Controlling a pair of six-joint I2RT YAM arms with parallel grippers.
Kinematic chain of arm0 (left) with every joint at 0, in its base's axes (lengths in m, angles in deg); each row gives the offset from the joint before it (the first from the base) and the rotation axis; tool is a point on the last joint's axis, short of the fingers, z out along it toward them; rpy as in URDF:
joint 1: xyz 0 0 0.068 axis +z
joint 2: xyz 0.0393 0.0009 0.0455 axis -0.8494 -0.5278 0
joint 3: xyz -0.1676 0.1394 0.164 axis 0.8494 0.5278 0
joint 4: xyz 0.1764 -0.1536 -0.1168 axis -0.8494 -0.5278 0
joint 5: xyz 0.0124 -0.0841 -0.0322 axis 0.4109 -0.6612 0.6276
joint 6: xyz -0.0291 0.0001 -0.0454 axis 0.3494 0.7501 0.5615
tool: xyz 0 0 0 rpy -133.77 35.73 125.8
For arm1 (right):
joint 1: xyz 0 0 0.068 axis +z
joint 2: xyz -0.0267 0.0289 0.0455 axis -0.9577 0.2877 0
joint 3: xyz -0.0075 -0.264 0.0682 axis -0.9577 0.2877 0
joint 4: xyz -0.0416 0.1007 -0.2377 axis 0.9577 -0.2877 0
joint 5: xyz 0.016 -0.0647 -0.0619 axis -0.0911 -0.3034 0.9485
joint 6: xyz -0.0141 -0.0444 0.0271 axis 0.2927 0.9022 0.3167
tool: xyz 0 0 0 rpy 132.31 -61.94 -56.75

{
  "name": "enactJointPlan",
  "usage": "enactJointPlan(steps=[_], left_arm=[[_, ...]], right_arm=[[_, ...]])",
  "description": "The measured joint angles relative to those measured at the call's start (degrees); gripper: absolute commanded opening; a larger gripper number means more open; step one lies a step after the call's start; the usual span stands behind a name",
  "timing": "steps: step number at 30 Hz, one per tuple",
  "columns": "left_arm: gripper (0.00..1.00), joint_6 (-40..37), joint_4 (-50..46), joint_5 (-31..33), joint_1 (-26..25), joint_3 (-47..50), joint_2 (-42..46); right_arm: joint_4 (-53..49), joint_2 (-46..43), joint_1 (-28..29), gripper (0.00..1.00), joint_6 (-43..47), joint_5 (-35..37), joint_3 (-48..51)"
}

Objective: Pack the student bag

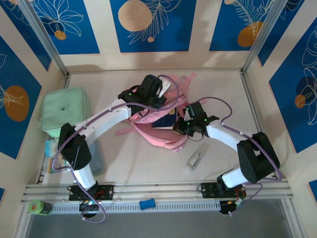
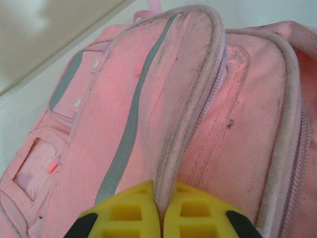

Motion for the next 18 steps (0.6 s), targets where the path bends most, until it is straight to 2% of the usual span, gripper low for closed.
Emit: enactJointPlan(steps=[7, 11, 14, 18], left_arm=[[0.00, 0.07, 0.00, -0.02, 0.00, 0.00, 0.00], [0.00, 0.07, 0.02, -0.22, 0.02, 0.02, 0.00], [0.00, 0.07, 0.09, -0.42, 0.07, 0.02, 0.00], [0.00, 0.09, 0.11, -0.63, 0.17, 0.02, 0.00]], right_arm=[[2.16, -0.20, -3.10, 0.04, 1.42, 2.14, -0.35], [1.40, -2.69, 2.01, 0.06, 0.20, 4.66, 0.04], [3.69, -3.78, 5.79, 0.03, -2.62, 5.07, 1.44], [7.02, 0.22, 4.92, 0.00, -4.90, 6.49, 1.84]])
